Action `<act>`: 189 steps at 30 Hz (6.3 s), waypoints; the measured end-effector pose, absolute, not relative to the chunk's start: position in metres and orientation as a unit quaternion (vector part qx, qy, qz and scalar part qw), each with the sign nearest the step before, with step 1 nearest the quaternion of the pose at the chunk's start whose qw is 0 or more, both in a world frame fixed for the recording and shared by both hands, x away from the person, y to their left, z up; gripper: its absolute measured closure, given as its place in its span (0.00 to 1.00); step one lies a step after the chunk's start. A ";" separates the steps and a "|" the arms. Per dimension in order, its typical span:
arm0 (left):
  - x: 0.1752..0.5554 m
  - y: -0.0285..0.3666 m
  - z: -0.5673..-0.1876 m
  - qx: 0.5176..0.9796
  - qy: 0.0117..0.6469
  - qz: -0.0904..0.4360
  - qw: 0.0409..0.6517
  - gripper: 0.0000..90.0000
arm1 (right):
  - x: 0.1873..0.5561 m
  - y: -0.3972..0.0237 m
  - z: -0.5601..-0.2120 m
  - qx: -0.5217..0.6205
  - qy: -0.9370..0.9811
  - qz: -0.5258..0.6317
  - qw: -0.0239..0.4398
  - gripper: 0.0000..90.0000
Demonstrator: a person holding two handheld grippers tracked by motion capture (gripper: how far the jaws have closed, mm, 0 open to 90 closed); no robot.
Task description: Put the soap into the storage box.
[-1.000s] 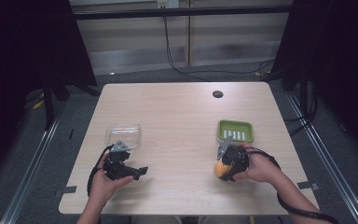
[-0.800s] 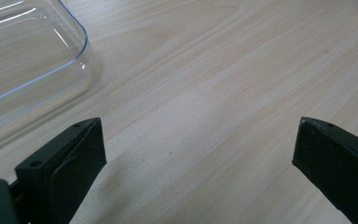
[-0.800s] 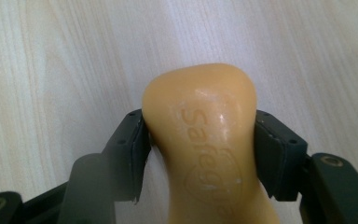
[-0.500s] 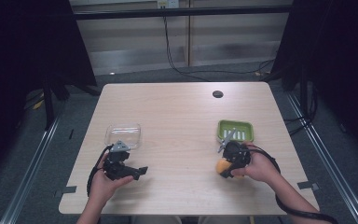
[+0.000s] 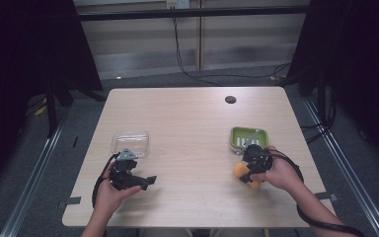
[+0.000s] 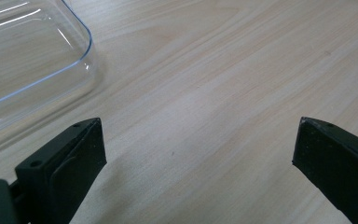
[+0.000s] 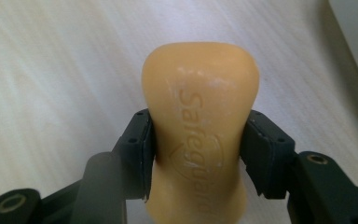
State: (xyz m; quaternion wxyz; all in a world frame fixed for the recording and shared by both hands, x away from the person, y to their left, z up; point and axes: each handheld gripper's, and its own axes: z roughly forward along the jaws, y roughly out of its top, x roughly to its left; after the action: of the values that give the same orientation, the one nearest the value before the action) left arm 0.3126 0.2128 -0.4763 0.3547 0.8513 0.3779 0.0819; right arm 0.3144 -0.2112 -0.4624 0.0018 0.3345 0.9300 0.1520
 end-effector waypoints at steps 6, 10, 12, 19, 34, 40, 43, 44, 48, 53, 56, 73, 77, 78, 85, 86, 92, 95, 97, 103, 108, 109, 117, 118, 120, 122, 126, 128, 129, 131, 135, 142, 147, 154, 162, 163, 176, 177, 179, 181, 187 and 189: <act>0.312 0.213 -0.477 0.845 0.386 0.077 0.361 0.02 | 0.315 -0.214 -0.471 0.344 0.927 0.145 0.017 0.53; 0.313 0.214 -0.476 0.849 0.380 0.078 0.358 0.02 | 0.312 -0.216 -0.470 0.336 0.931 0.140 0.015 0.48; 0.312 0.214 -0.475 0.850 0.380 0.078 0.357 0.02 | 0.311 -0.217 -0.470 0.326 0.936 0.128 0.030 0.42; 0.312 0.213 -0.474 0.848 0.381 0.079 0.359 0.02 | 0.309 -0.217 -0.471 0.314 0.941 0.121 0.021 0.50; 0.313 0.216 -0.474 0.848 0.382 0.078 0.359 0.02 | 0.319 -0.211 -0.466 0.361 0.925 0.116 -0.015 0.56; 0.313 0.215 -0.474 0.849 0.381 0.078 0.359 0.02 | 0.322 -0.212 -0.456 0.353 0.928 0.116 -0.006 0.56; 0.313 0.215 -0.474 0.849 0.381 0.078 0.359 0.02 | 0.323 -0.213 -0.453 0.350 0.930 0.115 0.001 0.56; 0.313 0.215 -0.474 0.848 0.381 0.078 0.359 0.02 | 0.323 -0.213 -0.452 0.351 0.929 0.117 0.002 0.56; 0.313 0.215 -0.474 0.848 0.382 0.080 0.359 0.02 | 0.324 -0.214 -0.442 0.359 0.925 0.126 0.005 0.56; 0.313 0.215 -0.474 0.848 0.382 0.080 0.359 0.02 | 0.327 -0.215 -0.437 0.356 0.925 0.130 0.006 0.56; 0.313 0.215 -0.474 0.847 0.383 0.079 0.360 0.02 | 0.331 -0.215 -0.431 0.360 0.923 0.132 0.005 0.56; 0.314 0.215 -0.474 0.848 0.381 0.075 0.361 0.02 | 0.344 -0.217 -0.417 0.354 0.925 0.140 0.008 0.56; 0.314 0.216 -0.474 0.848 0.381 0.076 0.362 0.02 | 0.347 -0.218 -0.415 0.356 0.924 0.142 0.008 0.56; 0.314 0.215 -0.474 0.845 0.382 0.078 0.365 0.02 | 0.348 -0.219 -0.415 0.353 0.924 0.144 0.010 0.56; 0.314 0.215 -0.473 0.848 0.381 0.077 0.361 0.02 | 0.352 -0.220 -0.414 0.350 0.925 0.146 0.009 0.56; 0.314 0.216 -0.473 0.848 0.379 0.079 0.361 0.02 | 0.352 -0.220 -0.414 0.350 0.925 0.145 0.009 0.56; 0.314 0.215 -0.474 0.846 0.382 0.079 0.364 0.02 | 0.355 -0.221 -0.414 0.337 0.930 0.145 0.017 0.56; 0.314 0.216 -0.473 0.848 0.380 0.079 0.362 0.02 | 0.356 -0.221 -0.414 0.339 0.929 0.144 0.015 0.56; 0.314 0.216 -0.473 0.846 0.381 0.080 0.364 0.02 | 0.358 -0.221 -0.413 0.331 0.932 0.143 0.020 0.56; 0.314 0.216 -0.473 0.846 0.381 0.079 0.365 0.02 | 0.362 -0.220 -0.409 0.332 0.931 0.147 0.022 0.56; 0.314 0.216 -0.473 0.846 0.380 0.080 0.365 0.02 | 0.366 -0.220 -0.409 0.333 0.931 0.146 0.024 0.56; 0.314 0.216 -0.473 0.847 0.380 0.080 0.363 0.02 | 0.366 -0.220 -0.409 0.333 0.931 0.146 0.024 0.56; 0.314 0.215 -0.473 0.848 0.378 0.078 0.363 0.02 | 0.369 -0.220 -0.407 0.336 0.931 0.142 0.025 0.56; 0.314 0.215 -0.473 0.849 0.375 0.079 0.364 0.02 | 0.369 -0.220 -0.407 0.336 0.931 0.142 0.025 0.56; 0.315 0.215 -0.472 0.850 0.375 0.078 0.361 0.02 | 0.371 -0.221 -0.407 0.331 0.933 0.140 0.027 0.56; 0.314 0.215 -0.473 0.849 0.377 0.080 0.361 0.02 | 0.372 -0.222 -0.407 0.328 0.934 0.140 0.026 0.56; 0.315 0.214 -0.473 0.850 0.375 0.078 0.361 0.02 | 0.374 -0.223 -0.408 0.322 0.936 0.138 0.029 0.56; 0.314 0.214 -0.473 0.850 0.376 0.077 0.361 0.02 | 0.374 -0.222 -0.407 0.323 0.937 0.132 0.030 0.56; 0.314 0.214 -0.473 0.850 0.376 0.077 0.361 0.02 | 0.374 -0.222 -0.407 0.323 0.937 0.132 0.030 0.56; 0.314 0.213 -0.474 0.851 0.376 0.076 0.359 0.02 | 0.375 -0.222 -0.406 0.324 0.936 0.134 0.028 0.56; 0.314 0.212 -0.474 0.851 0.375 0.076 0.360 0.02 | 0.377 -0.221 -0.405 0.323 0.936 0.134 0.030 0.56; 0.314 0.213 -0.474 0.850 0.377 0.077 0.359 0.02 | 0.381 -0.223 -0.405 0.318 0.938 0.134 0.030 0.56; 0.314 0.213 -0.474 0.850 0.377 0.080 0.359 0.02 | 0.383 -0.225 -0.404 0.321 0.937 0.135 0.028 0.56; 0.314 0.212 -0.474 0.852 0.373 0.076 0.360 0.02 | 0.387 -0.228 -0.404 0.321 0.936 0.140 0.032 0.56; 0.314 0.212 -0.474 0.852 0.373 0.077 0.359 0.02 | 0.390 -0.231 -0.404 0.327 0.934 0.141 0.034 0.56; 0.314 0.212 -0.474 0.852 0.374 0.077 0.359 0.02 | 0.390 -0.231 -0.404 0.325 0.934 0.143 0.034 0.56; 0.314 0.212 -0.474 0.852 0.373 0.077 0.359 0.02 | 0.396 -0.233 -0.406 0.322 0.936 0.142 0.036 0.56; 0.314 0.212 -0.474 0.852 0.373 0.077 0.359 0.02 | 0.396 -0.233 -0.406 0.320 0.936 0.141 0.036 0.56; 0.314 0.212 -0.474 0.852 0.373 0.077 0.360 0.02 | 0.397 -0.233 -0.406 0.322 0.936 0.140 0.036 0.56; 0.314 0.212 -0.473 0.852 0.373 0.077 0.359 0.02 | 0.398 -0.234 -0.406 0.322 0.936 0.139 0.038 0.56; 0.314 0.212 -0.473 0.852 0.373 0.078 0.359 0.02 | 0.401 -0.235 -0.406 0.326 0.934 0.139 0.037 0.56; 0.314 0.212 -0.473 0.852 0.372 0.078 0.359 0.02 | 0.402 -0.235 -0.406 0.324 0.935 0.138 0.039 0.56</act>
State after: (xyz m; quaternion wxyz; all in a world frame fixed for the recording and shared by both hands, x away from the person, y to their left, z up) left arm 0.3144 0.2123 -0.4733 0.3592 0.8524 0.3719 0.0782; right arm 0.4020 -0.2352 -0.4064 0.0388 0.3243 0.9350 0.1384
